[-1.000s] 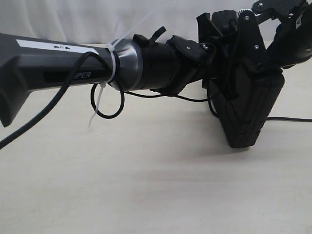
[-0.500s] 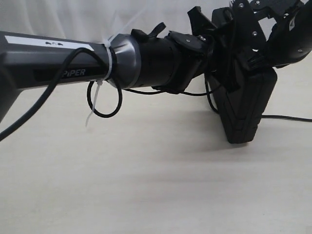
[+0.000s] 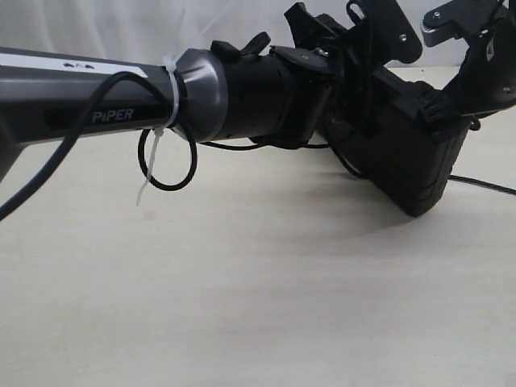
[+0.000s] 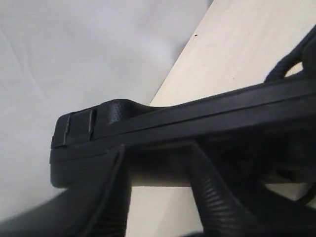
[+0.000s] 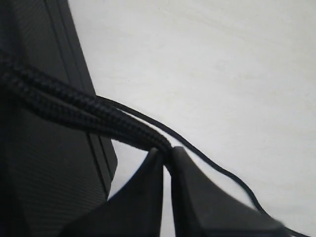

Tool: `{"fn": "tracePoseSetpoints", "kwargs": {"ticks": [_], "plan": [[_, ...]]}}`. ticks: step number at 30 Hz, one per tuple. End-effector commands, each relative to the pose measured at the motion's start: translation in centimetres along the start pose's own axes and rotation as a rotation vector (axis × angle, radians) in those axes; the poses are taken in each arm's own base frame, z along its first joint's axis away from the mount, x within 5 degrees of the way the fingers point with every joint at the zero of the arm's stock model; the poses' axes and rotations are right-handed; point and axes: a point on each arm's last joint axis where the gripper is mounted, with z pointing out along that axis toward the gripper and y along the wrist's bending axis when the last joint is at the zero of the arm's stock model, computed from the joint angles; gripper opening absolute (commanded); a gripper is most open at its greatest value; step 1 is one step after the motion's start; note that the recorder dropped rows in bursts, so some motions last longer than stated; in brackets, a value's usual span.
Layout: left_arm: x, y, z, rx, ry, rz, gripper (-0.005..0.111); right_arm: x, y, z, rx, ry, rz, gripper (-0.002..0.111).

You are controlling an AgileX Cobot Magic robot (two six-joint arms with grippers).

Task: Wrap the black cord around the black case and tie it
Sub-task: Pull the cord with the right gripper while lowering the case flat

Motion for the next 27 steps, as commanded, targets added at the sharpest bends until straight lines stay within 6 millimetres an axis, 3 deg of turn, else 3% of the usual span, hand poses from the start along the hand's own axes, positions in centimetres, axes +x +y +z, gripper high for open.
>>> {"fn": "tracePoseSetpoints", "kwargs": {"ticks": [1,11,18,24,27], "plan": [[-0.4,1.0,-0.9,-0.036,0.004,0.02,0.039,0.8,-0.1,1.5,0.043,0.071,-0.034,0.004],[0.0,0.8,-1.6,-0.001,-0.017,0.081,0.039,0.5,0.4,1.4,-0.014,0.034,-0.005,0.004],[-0.2,1.3,-3.7,0.06,-0.069,0.13,0.039,0.2,0.7,1.4,-0.042,0.008,-0.005,0.004],[2.4,-1.5,-4.1,0.378,-0.127,0.149,0.039,-0.1,1.5,1.4,-0.136,-0.026,-0.016,0.005],[3.3,-2.8,-4.6,0.551,-0.175,0.153,0.039,-0.1,1.8,1.3,-0.169,-0.034,-0.039,0.013]]}}
